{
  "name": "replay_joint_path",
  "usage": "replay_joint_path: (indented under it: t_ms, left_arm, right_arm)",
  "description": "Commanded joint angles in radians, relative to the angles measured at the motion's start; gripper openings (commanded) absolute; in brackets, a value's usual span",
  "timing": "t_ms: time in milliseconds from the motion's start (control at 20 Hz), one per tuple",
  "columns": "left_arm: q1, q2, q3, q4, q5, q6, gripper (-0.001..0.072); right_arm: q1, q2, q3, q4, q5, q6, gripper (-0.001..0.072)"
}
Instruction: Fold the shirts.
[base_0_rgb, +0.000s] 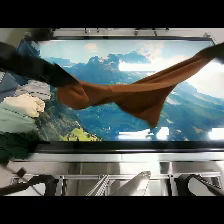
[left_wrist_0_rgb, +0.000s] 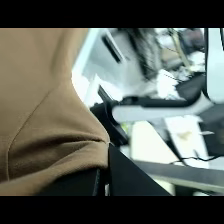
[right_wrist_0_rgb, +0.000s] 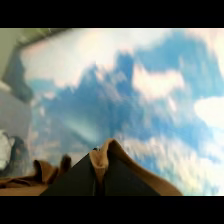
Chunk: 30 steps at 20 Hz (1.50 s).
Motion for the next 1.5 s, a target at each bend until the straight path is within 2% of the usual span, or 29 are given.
replay_joint_path:
  t_ms: [0, 100, 150, 250, 350, 450, 600, 750, 850, 950, 1150, 1200, 1250, 1300, 1350, 1450]
  left_arm:
    - [0.025, 0.241, 0.198, -0.057, -0.134, -0.009, 0.0026]
    - [0.070, 0.327, 0.330, -0.054, -0.202, -0.036, 0.0027]
    - [0.106, 0.359, 0.370, -0.047, -0.219, -0.037, 0.0027]
    - [0.217, 0.382, 0.416, -0.047, -0.220, -0.040, 0.0027]
    - [0.311, 0.348, 0.423, -0.047, -0.214, -0.055, 0.0028]
    - [0.340, 0.241, 0.422, -0.047, -0.204, -0.070, 0.0027]
    - [0.263, 0.010, 0.421, 0.009, -0.190, -0.069, 0.0028]
    - [0.140, -0.280, 0.422, 0.108, -0.190, -0.047, 0.0028]
    - [0.089, -0.472, 0.422, 0.109, -0.209, -0.029, 0.0022]
    - [0.063, -0.623, 0.422, 0.109, -0.252, -0.014, 0.0021]
    - [0.071, -0.733, 0.423, 0.089, -0.349, 0.065, 0.0022]
    - [0.081, -0.731, 0.428, 0.061, -0.378, 0.072, 0.0055]
    - [0.097, -0.731, 0.448, 0.039, -0.393, 0.070, 0.0348]
    - [0.110, -0.731, 0.477, 0.032, -0.394, 0.068, 0.0621]
    - [0.130, -0.730, 0.512, 0.028, -0.385, 0.038, 0.0717]
    - [0.181, -0.711, 0.540, 0.031, -0.332, -0.020, 0.0716]
  right_arm:
    - [-0.016, 0.409, 0.000, 0.013, -0.188, -0.123, 0.0014]
    - [-0.016, 0.565, 0.000, -0.045, -0.314, -0.132, 0.0014]
    - [-0.016, 0.600, 0.000, -0.062, -0.318, -0.120, 0.0014]
    - [-0.016, 0.588, -0.002, -0.061, -0.259, -0.073, 0.0014]
    - [-0.016, 0.494, -0.013, -0.042, -0.192, -0.033, 0.0014]
    - [-0.011, 0.372, -0.070, 0.023, -0.175, -0.031, 0.0014]
    - [0.075, 0.154, -0.176, 0.048, -0.257, -0.076, 0.0014]
    - [0.218, -0.125, -0.206, 0.050, -0.448, -0.175, 0.0015]
    - [0.271, -0.294, -0.201, 0.055, -0.608, -0.179, 0.0014]
    - [0.286, -0.414, -0.185, 0.055, -0.691, -0.203, 0.0014]
    - [0.266, -0.512, -0.172, 0.052, -0.818, -0.204, 0.0015]
    - [0.255, -0.513, -0.172, 0.051, -0.831, -0.205, 0.0036]
    - [0.237, -0.512, -0.167, 0.051, -0.826, -0.204, 0.0296]
    - [0.215, -0.512, -0.162, 0.051, -0.800, -0.204, 0.0480]
    - [0.183, -0.506, -0.155, 0.035, -0.735, -0.203, 0.0483]
    - [0.097, -0.481, -0.152, -0.012, -0.576, -0.154, 0.0481]
